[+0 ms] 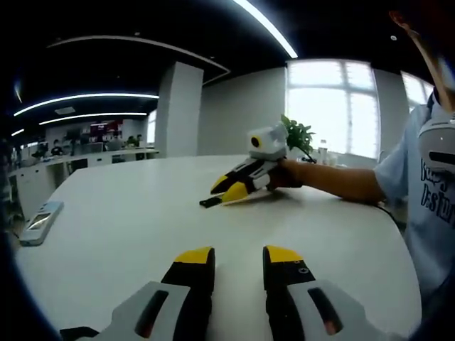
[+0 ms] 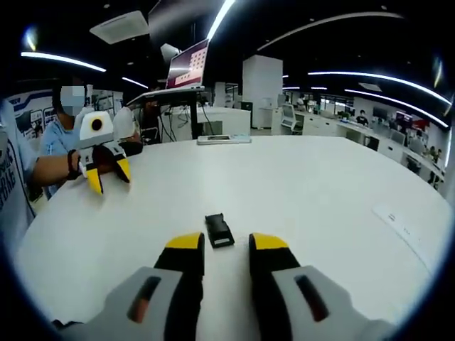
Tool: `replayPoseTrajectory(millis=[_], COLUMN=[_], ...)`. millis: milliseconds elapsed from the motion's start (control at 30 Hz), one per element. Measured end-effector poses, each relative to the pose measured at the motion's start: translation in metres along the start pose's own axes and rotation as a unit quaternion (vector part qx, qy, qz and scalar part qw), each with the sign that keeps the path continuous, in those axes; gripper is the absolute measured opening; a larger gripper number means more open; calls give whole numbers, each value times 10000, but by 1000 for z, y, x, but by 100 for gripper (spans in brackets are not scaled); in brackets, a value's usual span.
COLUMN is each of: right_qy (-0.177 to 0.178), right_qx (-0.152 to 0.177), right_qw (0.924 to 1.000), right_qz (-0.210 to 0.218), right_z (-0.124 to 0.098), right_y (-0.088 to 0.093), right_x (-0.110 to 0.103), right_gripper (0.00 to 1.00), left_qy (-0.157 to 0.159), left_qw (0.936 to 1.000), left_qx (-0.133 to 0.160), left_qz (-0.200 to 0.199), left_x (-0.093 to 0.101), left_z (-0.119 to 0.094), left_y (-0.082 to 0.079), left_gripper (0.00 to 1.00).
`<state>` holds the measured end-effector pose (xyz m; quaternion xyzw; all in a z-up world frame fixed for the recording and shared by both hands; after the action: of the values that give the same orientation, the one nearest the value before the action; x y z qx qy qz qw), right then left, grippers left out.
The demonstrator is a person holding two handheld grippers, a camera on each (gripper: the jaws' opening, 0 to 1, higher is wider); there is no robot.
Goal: Snap the two parts of the plastic buckle together until the buckle closes and remains connected.
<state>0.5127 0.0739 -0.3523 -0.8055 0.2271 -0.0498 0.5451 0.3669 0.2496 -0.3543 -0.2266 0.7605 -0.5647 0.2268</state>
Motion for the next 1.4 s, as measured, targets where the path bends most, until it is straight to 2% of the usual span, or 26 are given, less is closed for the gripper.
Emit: replayPoseTrajectory(millis=[333, 533, 767, 1067, 1233, 1400], right_qy=[-29, 19, 35, 91, 242, 386], right_qx=[184, 214, 568, 611, 872, 1085], right_qw=[9997, 9995, 9976, 9965, 9923, 9892], right_qz=[126, 216, 403, 571, 847, 905], right_z=[-7, -16, -28, -42, -58, -77], right_y=[-13, -21, -37, -28, -26, -27], right_x=[0, -10, -20, -44, -50, -58], right_gripper=[34, 42, 51, 59, 64, 69], left_qy=[-155, -190, -199, -199, -218, -306], left_qw=[9999, 9997, 9994, 9992, 9986, 9969], left_qx=[15, 142, 260, 340, 437, 636], left_qz=[-45, -80, -85, -115, -186, -346], left_x=[-5, -7, -6, -6, -7, -12], left_z=[0, -1, -2, -2, -4, -7], left_y=[-1, -4, -7, -10, -13, -18], left_gripper=[28, 31, 34, 39, 43, 45])
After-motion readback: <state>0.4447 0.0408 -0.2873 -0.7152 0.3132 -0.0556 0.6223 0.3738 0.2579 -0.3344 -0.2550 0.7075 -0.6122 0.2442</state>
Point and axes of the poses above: the point that each gripper's makers call its tool centre point, and the gripper's own axes: z roughly forward along the fingers, x roughly to its right, y roughly out of its underside, the point moved 4 cm from there along -z, roughly backward along the fingers, and after that the axes turned 13 degrees about z, right-handed, at the moved point
